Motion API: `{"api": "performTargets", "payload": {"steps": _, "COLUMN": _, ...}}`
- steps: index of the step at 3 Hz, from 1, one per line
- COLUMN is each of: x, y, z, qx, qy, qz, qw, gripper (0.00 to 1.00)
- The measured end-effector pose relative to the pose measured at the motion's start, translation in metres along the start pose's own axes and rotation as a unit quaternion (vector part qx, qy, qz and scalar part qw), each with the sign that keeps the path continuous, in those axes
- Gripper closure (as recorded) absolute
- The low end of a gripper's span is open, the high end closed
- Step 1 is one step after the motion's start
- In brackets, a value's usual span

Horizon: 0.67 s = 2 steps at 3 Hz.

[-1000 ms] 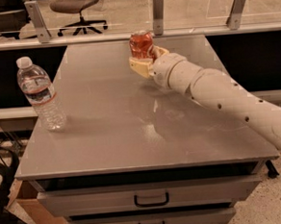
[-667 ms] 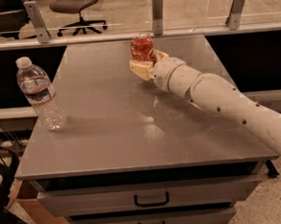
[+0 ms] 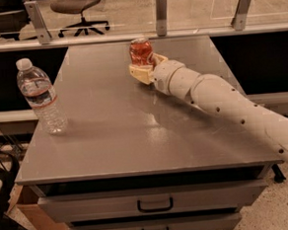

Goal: Place coke can upright

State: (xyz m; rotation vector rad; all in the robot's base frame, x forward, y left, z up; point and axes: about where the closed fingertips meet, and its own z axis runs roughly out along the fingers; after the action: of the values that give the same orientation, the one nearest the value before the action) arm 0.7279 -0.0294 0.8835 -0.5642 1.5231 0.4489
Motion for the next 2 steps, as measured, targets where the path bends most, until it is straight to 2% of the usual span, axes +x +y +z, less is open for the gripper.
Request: {"api": "performTargets", "payload": {"steps": 2, "x": 0.0087, "y": -0.0007, "z": -0.0058, "qx": 0.007, "qy": 0.007, "qz": 0.002, "qw": 1.0000, "gripper": 1.00}}
